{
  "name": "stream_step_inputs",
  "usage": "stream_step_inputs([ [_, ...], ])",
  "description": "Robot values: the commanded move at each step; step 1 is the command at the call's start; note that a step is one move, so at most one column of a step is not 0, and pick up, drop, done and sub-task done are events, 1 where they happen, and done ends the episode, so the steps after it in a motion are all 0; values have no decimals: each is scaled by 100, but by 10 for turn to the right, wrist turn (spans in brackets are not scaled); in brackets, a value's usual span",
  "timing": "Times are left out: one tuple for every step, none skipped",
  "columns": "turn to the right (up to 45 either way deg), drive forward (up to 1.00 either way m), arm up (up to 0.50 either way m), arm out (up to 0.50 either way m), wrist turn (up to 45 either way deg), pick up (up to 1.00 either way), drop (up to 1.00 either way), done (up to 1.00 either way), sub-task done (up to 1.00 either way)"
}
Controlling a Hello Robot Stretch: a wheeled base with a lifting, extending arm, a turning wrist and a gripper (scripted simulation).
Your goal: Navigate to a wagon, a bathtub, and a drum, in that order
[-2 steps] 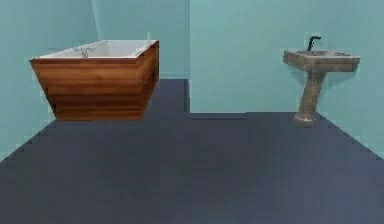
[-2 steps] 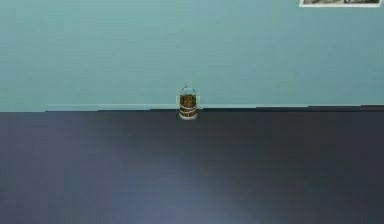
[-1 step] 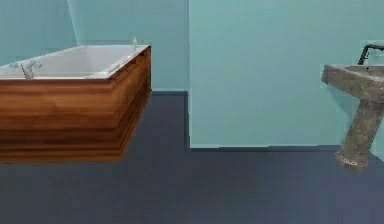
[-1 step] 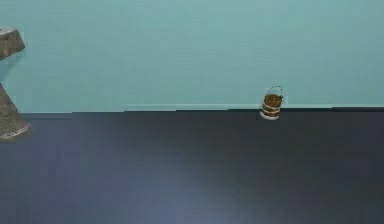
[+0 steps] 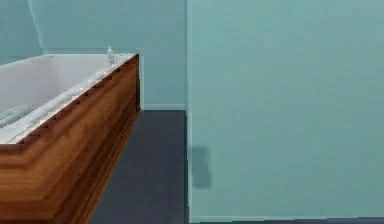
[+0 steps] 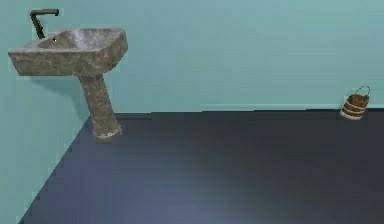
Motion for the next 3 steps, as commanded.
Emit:
stream_step_inputs([
  [-90,0,0,0,0,0,0,0,0],
  [0,30,0,0,0,0,0,0,0],
  [-300,0,0,0,0,0,0,0,0],
])
